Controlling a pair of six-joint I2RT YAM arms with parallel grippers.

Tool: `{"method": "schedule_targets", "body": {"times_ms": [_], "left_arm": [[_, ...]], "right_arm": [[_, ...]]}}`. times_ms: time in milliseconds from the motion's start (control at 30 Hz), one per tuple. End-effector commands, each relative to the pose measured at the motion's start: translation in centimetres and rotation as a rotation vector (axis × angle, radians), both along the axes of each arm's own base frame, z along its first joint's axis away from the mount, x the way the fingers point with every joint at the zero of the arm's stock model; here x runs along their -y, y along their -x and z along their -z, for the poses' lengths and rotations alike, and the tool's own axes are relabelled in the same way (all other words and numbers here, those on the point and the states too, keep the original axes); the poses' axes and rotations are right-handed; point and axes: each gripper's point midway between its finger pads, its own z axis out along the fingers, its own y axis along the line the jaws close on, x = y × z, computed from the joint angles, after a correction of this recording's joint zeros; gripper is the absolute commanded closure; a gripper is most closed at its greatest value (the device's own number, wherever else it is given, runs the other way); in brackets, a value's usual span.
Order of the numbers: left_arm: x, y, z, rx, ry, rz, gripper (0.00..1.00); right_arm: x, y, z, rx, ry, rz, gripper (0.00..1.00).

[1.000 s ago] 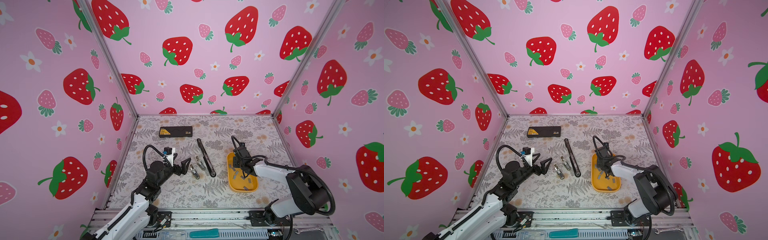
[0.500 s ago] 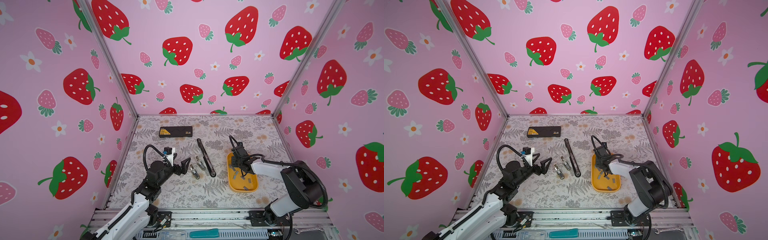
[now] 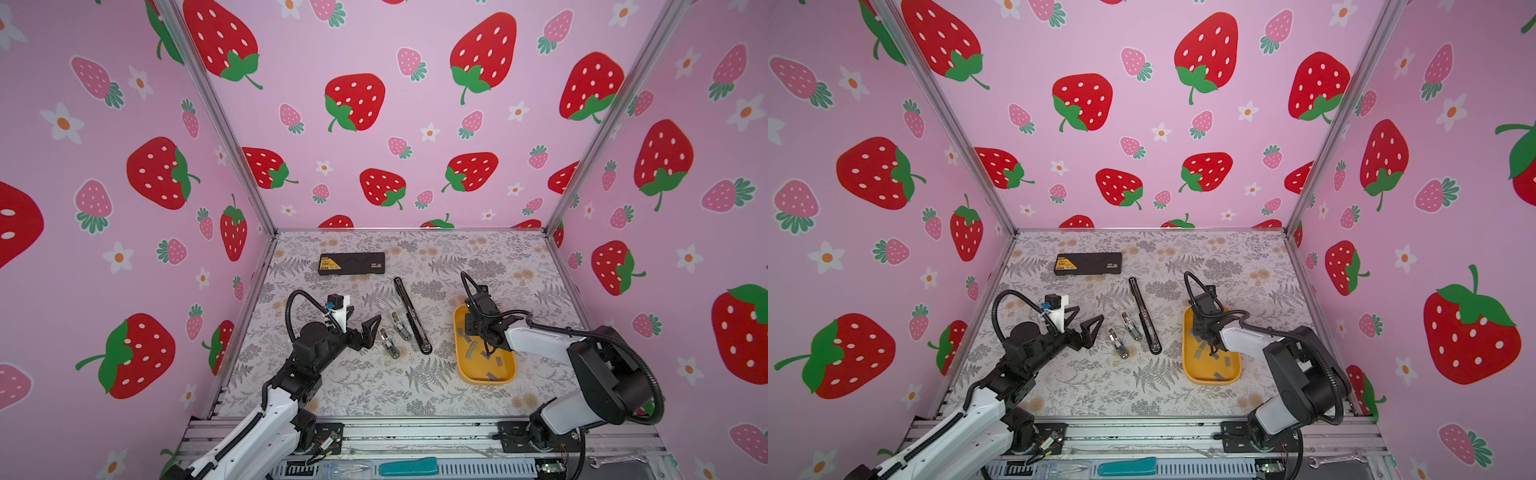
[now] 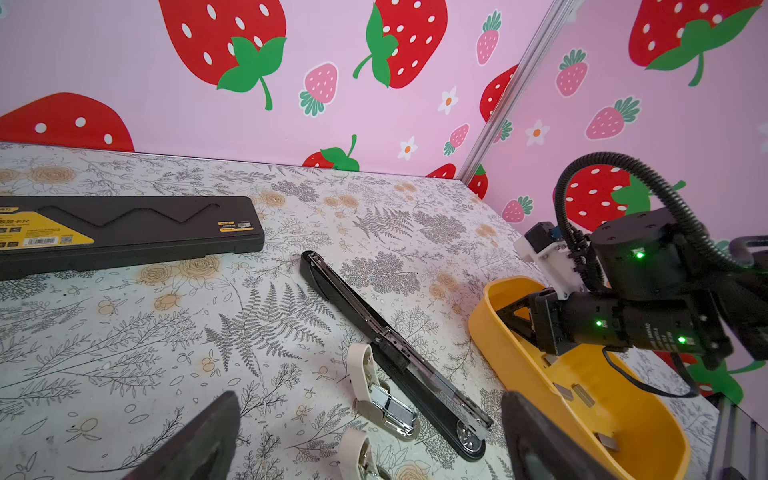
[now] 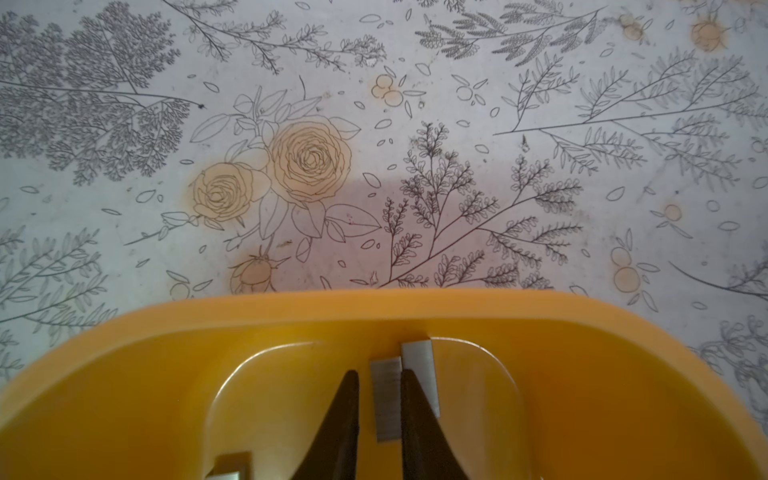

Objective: Load the staples into the stapler
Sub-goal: 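Lower the open right gripper into the yellow tray over a staple strip, then close the right gripper on a staple strip in the tray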

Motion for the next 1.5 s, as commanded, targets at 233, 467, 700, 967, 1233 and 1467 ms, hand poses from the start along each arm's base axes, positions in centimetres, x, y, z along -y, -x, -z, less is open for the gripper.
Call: {"method": "schedule_targets", "body": {"times_ms": [233,467,700,967,1233,1467], "left_arm": [[0.1,0.0,-1.1,0.041,0.002,0.003,0.01],[0.1,0.0,-1.0,0.040,0.002,0.002,0.01],[0.1,-0.1,-0.9,0.036,0.000,0.005,0.01],[0.2,0.0,-0.9,0.036,0.001,0.006,0.01],[0.2,0.0,-0.9,0.035,0.001,0.007,0.01],[0.2,0.0,-1.0,0.039,0.002,0.007,0.01]], "right_arm": [[0.4,0.8,1.4,-0.046,-0.004,0.008,0.78],[-0.9,1.2,1.5,-0.064,-0.071,-0.034,0.80],[-0.8,1.4,1.0,-0.057,-0.080,-0.031,0.82],[1.9,1.5,-0.7,0.010,-0.014,0.074,0.77],[2.4,2.1,-0.1,-0.002,-0.026,0.101,0.61],[1.5,2.2,1.0,-0.032,-0.059,0.073,0.61]]}}
